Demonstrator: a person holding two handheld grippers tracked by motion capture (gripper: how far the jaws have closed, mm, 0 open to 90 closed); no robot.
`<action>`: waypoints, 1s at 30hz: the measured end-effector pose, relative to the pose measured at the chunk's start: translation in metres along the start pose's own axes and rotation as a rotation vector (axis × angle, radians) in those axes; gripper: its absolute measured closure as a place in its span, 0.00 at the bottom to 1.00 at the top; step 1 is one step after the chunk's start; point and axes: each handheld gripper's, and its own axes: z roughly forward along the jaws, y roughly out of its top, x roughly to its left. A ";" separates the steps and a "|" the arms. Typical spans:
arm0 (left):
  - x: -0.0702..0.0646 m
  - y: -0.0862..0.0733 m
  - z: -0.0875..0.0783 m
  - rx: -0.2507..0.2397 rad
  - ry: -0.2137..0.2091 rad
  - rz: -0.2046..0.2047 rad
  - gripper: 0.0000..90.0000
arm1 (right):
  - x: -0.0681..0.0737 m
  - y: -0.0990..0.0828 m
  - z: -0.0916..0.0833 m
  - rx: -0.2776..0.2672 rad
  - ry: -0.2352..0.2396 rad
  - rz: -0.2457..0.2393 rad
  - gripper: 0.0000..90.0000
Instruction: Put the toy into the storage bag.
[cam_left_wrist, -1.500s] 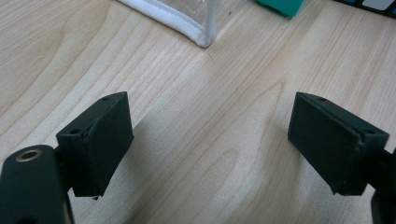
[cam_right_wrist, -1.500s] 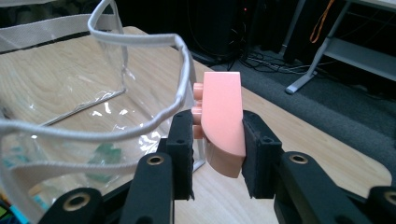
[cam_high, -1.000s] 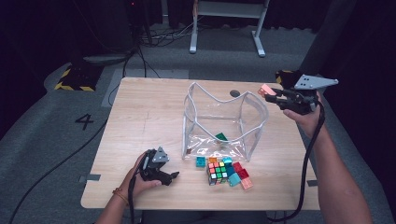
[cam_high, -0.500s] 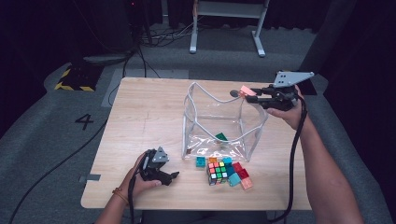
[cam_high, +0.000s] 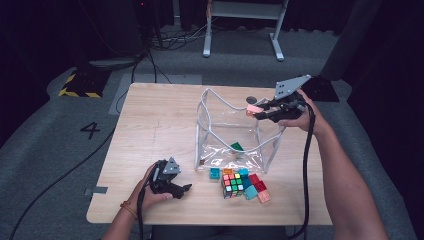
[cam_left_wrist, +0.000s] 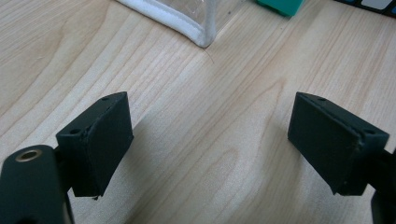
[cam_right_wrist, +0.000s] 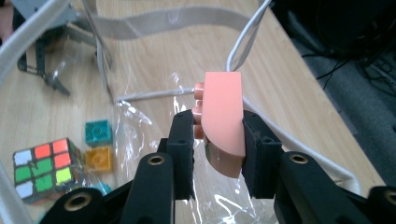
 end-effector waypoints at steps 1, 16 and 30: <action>0.000 0.000 0.000 -0.002 0.000 -0.002 0.16 | -0.001 0.000 0.002 0.015 0.009 -0.002 0.76; 0.000 0.000 0.000 -0.001 -0.005 0.003 0.16 | -0.011 -0.004 0.023 0.223 0.038 0.000 0.76; 0.001 0.000 0.000 -0.001 -0.005 0.004 0.16 | -0.020 -0.021 0.016 0.378 -0.034 0.038 0.75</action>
